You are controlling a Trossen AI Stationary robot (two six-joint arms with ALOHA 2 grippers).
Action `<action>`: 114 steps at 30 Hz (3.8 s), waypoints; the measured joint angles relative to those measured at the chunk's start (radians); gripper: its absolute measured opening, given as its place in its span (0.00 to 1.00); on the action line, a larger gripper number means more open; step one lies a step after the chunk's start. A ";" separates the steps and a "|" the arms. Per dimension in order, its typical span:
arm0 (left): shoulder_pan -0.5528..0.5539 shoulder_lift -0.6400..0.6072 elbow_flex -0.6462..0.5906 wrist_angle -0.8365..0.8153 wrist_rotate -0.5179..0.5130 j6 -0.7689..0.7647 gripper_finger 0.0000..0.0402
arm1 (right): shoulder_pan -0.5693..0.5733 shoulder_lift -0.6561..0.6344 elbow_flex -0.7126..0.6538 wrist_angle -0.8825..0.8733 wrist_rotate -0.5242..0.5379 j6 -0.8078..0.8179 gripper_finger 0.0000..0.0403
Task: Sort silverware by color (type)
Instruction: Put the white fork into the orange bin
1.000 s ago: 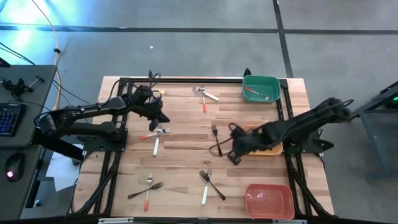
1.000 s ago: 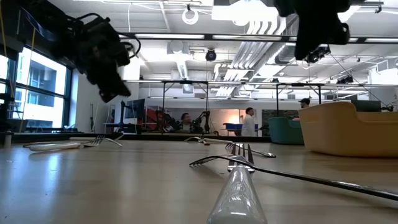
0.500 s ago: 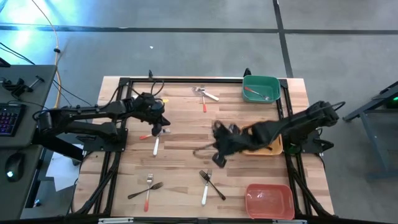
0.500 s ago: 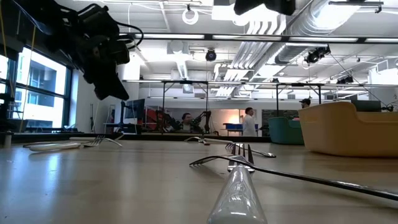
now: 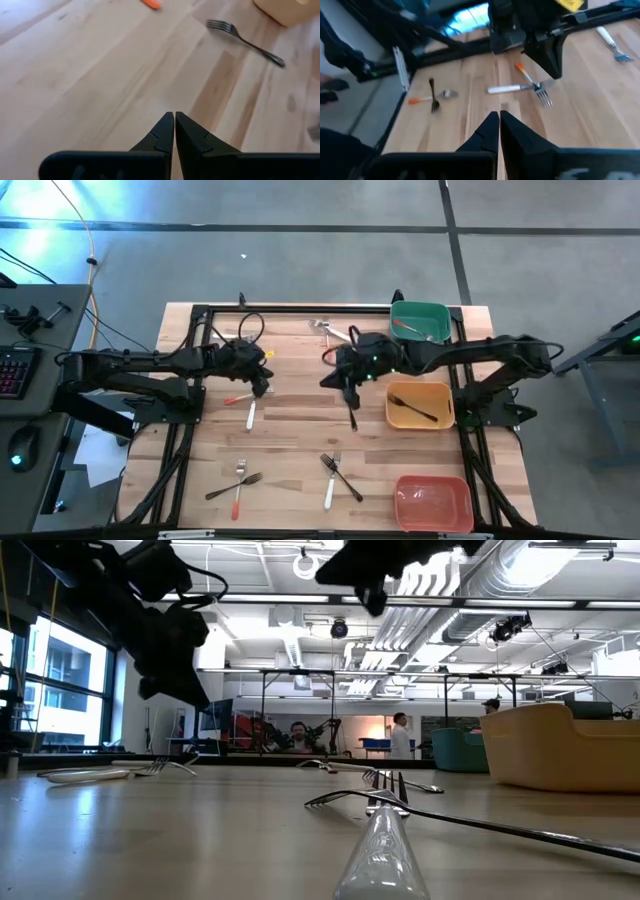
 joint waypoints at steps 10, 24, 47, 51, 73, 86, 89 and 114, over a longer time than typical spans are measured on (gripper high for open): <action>0.024 0.007 -0.058 0.013 0.025 -0.113 0.00 | -0.118 0.001 -0.054 -0.042 0.078 0.073 0.00; 0.125 0.010 -0.245 0.321 0.187 -0.027 0.00 | -0.376 0.381 0.469 -0.595 0.101 -0.002 0.00; 0.152 0.010 -0.245 0.323 0.230 0.016 0.00 | -0.517 0.933 0.986 -1.049 0.178 -0.224 0.35; 0.152 0.010 -0.245 0.322 0.205 -0.008 0.00 | -0.526 0.948 0.987 -1.047 0.163 -0.223 0.31; 0.152 0.010 -0.245 0.322 0.219 -0.026 0.00 | -0.528 0.910 0.982 -1.194 0.009 -0.152 0.04; 0.152 0.010 -0.244 0.322 0.324 0.038 0.00 | -0.276 0.624 0.985 -1.269 0.007 0.120 0.04; 0.152 0.010 -0.244 0.322 0.325 0.060 0.00 | -0.164 0.551 0.985 -1.307 0.019 0.187 0.04; 0.154 0.010 -0.244 0.318 0.301 0.061 0.00 | 0.942 0.151 0.446 -1.232 0.122 1.201 0.02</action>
